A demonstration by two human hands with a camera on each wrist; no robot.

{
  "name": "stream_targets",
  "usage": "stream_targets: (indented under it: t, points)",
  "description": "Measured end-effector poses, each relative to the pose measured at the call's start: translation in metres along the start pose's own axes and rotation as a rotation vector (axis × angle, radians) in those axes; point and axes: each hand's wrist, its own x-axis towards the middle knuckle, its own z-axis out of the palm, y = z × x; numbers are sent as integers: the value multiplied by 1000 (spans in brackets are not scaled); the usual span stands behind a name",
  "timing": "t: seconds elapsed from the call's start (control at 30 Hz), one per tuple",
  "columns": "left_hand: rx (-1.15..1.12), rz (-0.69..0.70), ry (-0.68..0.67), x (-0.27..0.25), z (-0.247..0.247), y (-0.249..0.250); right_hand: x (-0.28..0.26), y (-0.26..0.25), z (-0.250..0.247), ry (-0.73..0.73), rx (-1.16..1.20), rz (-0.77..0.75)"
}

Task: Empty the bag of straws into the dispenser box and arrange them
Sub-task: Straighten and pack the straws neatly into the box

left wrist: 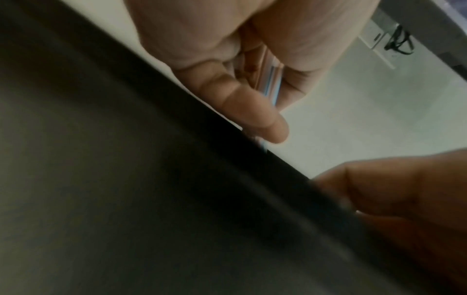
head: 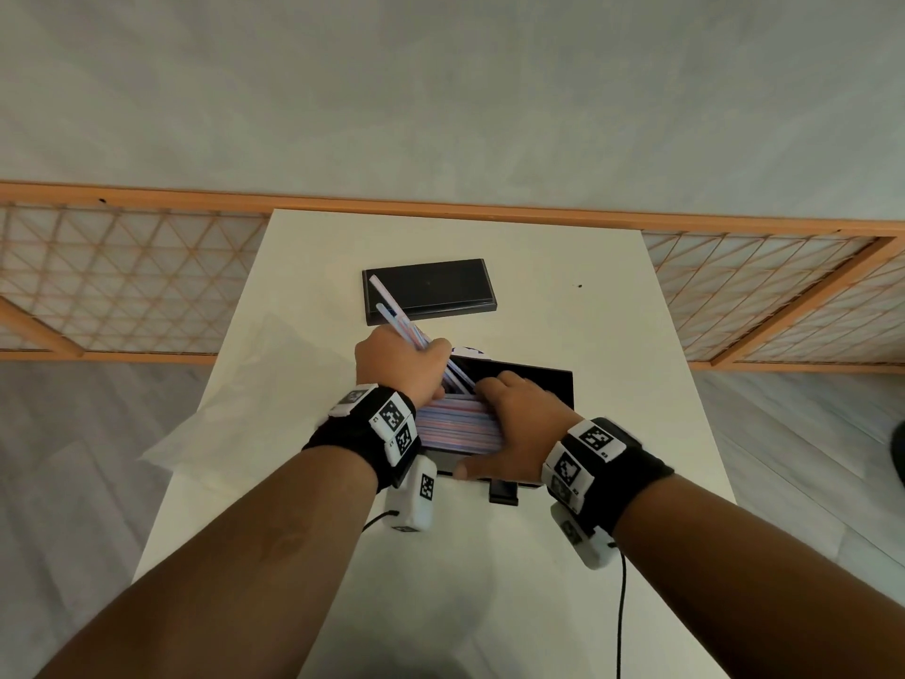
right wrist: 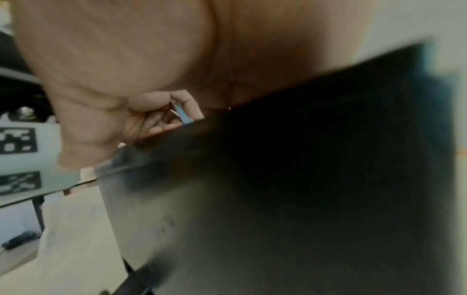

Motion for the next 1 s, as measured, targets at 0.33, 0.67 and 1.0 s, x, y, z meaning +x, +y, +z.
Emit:
stream_targets:
  t: [0.33,0.67,1.0]
  points:
    - [50,295,6,-15,-35,10,10,-18,-34,314,236,-115]
    - [-96,342,-46,-31,-46,18,30,-47,-35,271,416,-2]
    - [-784,630,83,-36,-101,47,25,-43,-31,315,500,0]
